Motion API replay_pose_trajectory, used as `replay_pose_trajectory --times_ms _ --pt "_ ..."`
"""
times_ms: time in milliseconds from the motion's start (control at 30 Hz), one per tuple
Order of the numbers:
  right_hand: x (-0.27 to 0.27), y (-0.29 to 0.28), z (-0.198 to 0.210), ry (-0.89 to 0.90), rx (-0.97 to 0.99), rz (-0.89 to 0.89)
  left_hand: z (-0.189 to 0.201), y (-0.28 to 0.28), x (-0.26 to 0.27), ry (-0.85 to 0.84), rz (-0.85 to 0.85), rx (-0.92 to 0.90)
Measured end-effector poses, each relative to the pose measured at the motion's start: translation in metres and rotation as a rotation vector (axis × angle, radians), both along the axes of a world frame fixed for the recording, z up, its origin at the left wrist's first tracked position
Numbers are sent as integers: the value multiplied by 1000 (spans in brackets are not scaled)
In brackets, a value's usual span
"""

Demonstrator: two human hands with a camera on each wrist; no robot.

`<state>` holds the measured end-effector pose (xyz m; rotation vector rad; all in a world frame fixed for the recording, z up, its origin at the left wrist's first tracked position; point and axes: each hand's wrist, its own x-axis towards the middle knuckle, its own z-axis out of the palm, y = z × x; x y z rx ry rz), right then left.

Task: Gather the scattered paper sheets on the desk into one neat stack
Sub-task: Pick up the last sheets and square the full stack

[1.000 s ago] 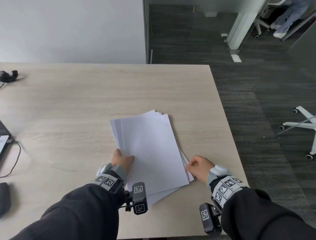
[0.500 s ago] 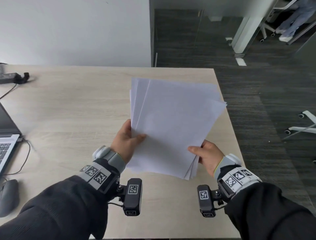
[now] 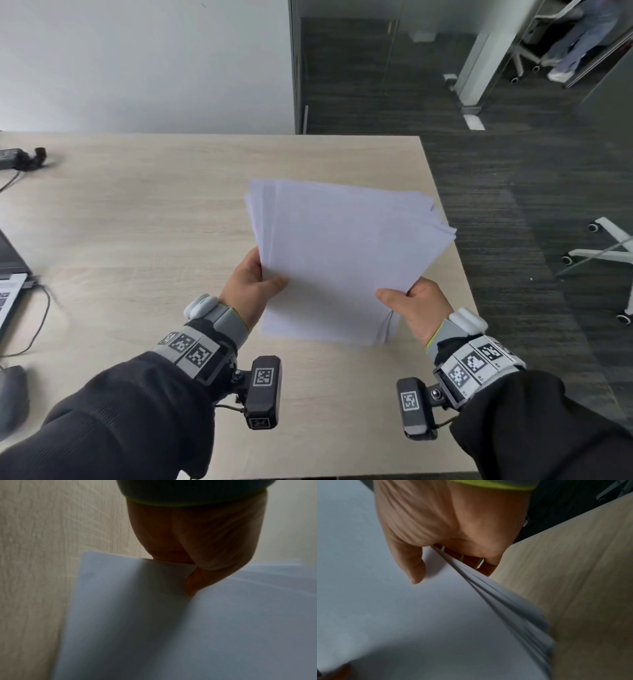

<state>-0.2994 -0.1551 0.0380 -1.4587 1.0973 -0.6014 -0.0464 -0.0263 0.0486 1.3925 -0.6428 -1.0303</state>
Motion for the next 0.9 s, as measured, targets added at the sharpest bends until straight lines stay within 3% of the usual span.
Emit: replay_pose_trajectory --times_ms 467,900 --pt "2 -9 10 -58 -130 32 20 -15 5 -164 40 -22" --pt "0 -7 -3 -9 -35 -3 1 -14 4 -56 104 40"
